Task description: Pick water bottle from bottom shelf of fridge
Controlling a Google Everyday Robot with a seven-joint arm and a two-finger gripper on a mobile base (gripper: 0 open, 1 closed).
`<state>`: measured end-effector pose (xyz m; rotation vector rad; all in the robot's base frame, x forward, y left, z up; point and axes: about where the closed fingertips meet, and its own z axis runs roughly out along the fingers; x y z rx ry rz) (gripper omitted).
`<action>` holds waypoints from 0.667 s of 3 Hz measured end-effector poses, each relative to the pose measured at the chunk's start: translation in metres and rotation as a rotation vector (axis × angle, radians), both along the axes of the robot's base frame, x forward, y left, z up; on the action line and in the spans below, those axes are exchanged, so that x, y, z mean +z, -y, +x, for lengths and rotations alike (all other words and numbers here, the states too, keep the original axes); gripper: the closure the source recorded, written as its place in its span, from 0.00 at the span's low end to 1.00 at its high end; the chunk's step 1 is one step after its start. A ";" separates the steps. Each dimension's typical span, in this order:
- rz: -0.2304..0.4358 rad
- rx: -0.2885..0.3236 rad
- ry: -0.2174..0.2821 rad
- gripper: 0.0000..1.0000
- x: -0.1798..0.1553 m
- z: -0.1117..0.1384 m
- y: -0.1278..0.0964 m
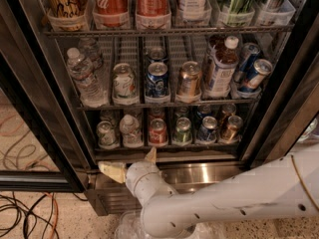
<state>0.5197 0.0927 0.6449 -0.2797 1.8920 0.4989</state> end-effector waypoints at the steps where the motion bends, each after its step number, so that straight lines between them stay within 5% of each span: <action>1: 0.010 -0.060 0.055 0.00 0.012 0.011 0.013; 2: 0.010 -0.061 0.056 0.00 0.012 0.011 0.013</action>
Offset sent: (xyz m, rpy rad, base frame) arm 0.0105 -0.0124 0.0112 0.0100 -0.0523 -0.0579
